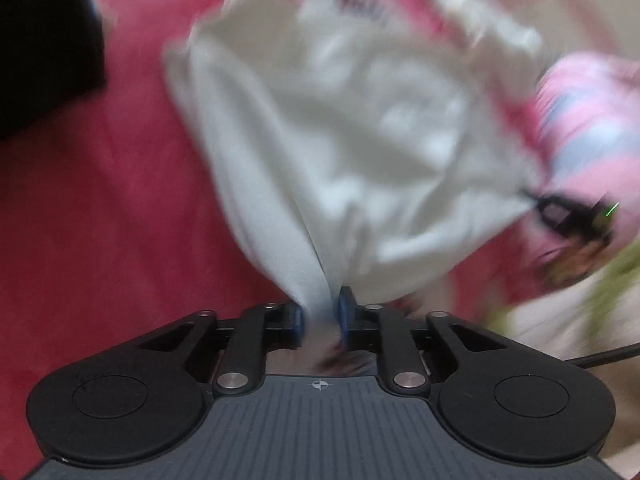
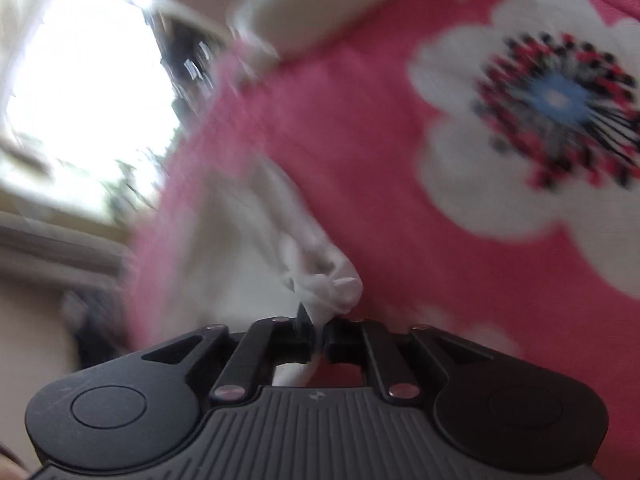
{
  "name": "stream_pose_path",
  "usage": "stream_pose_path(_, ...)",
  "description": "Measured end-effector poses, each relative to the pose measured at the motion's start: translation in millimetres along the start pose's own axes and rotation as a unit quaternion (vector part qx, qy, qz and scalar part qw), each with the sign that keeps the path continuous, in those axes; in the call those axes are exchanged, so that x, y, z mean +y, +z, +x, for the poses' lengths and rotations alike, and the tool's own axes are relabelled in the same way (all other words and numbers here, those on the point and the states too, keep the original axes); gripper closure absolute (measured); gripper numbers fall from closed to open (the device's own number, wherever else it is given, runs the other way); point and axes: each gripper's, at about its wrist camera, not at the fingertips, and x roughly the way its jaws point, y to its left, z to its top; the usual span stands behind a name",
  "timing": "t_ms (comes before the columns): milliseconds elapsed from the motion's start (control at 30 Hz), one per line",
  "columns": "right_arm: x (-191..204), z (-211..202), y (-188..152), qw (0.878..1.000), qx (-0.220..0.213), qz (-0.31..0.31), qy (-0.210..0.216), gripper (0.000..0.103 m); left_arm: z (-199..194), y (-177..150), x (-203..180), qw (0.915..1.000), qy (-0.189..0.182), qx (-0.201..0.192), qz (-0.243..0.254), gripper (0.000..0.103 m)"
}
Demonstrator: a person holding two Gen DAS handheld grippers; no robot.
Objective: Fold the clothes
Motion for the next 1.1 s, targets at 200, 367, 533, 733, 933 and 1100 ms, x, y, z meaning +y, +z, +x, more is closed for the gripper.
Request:
stream_pose_path(200,13.4,-43.4,11.1,0.995,0.002,-0.076,-0.068,0.063,-33.1,-1.8,-3.3,0.9965,0.056,-0.011,0.061,0.072)
stream_pose_path(367,91.0,-61.8,19.7,0.959,-0.016,-0.275,-0.066,0.063,-60.8,18.3,-4.4,0.9876,0.102,-0.088,0.081,0.069)
stream_pose_path(533,215.3,19.9,-5.8,0.851,0.035,-0.523,0.041,0.063,-40.2,61.7,-21.4,0.9693,0.14,-0.156,0.128,0.064)
stream_pose_path(733,325.0,124.9,-66.3,0.702,0.12,-0.691,0.127,0.064,-10.5,93.3,-34.3,0.9516,0.171,-0.189,0.172,0.055)
stream_pose_path(933,363.1,201.9,-105.0,0.634,0.172,-0.742,0.134,0.064,7.7,104.5,-20.7,0.9424,0.198,-0.201,0.179,0.054)
stream_pose_path(1100,359.1,225.2,-107.7,0.649,0.184,-0.727,0.132,0.064,12.5,113.7,-7.0,0.9467,0.179,-0.206,0.171,0.056)
